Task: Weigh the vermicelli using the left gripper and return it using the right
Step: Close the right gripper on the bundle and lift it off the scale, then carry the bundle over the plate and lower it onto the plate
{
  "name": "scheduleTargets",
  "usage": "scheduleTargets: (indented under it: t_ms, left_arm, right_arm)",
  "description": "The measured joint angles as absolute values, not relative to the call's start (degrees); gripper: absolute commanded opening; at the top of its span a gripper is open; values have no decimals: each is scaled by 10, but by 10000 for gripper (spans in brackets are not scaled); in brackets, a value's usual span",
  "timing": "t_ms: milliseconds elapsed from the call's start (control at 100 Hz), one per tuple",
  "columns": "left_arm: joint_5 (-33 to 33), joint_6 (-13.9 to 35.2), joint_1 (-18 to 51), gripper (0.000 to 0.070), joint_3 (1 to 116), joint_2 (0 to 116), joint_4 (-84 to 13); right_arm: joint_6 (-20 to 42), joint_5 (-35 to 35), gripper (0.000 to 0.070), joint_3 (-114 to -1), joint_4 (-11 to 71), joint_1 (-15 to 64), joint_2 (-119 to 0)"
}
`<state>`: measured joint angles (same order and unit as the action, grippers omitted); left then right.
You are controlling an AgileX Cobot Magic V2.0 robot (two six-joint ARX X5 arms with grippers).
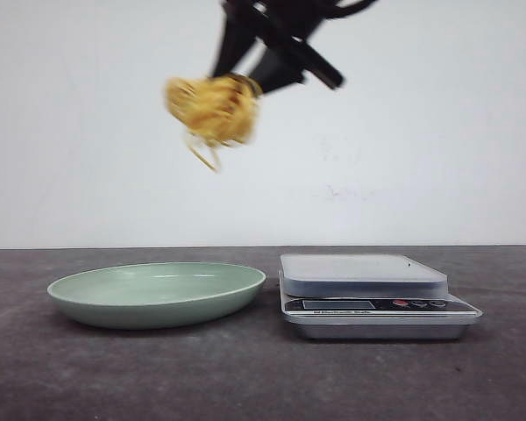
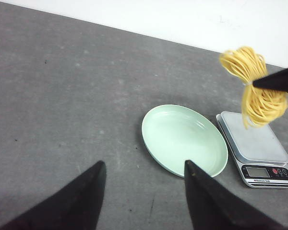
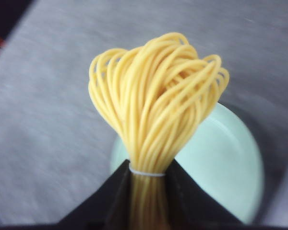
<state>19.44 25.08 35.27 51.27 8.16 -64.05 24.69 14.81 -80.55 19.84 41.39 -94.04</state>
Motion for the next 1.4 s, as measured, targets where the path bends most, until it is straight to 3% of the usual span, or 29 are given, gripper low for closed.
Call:
scheduleTargets:
  t_ms: [230,970,1020,1120,1160,1400]
  left_arm:
    - [194,251,353,309,513,82,-641]
    - [194,251,353,309,513,82,-641]
    - [194,251,353,309,513,82,-641]
    - [194,251,353,309,513,82,-641]
    - [194,251,353,309,512,82,-641]
    - [194,251,353,309,513,82,-641]
  right_arm:
    - [295,150,0,-806,137,427,-987]
    - [363,147,2,-805,126,424,-1161]
    - [363,147,59,-805,122,424,-1161]
    - [363,149,362,-805,108,425,-1161]
    - [363,154,437,-805,100,425,-1161]
    - [356,163,446,-815,96,426,-1155]
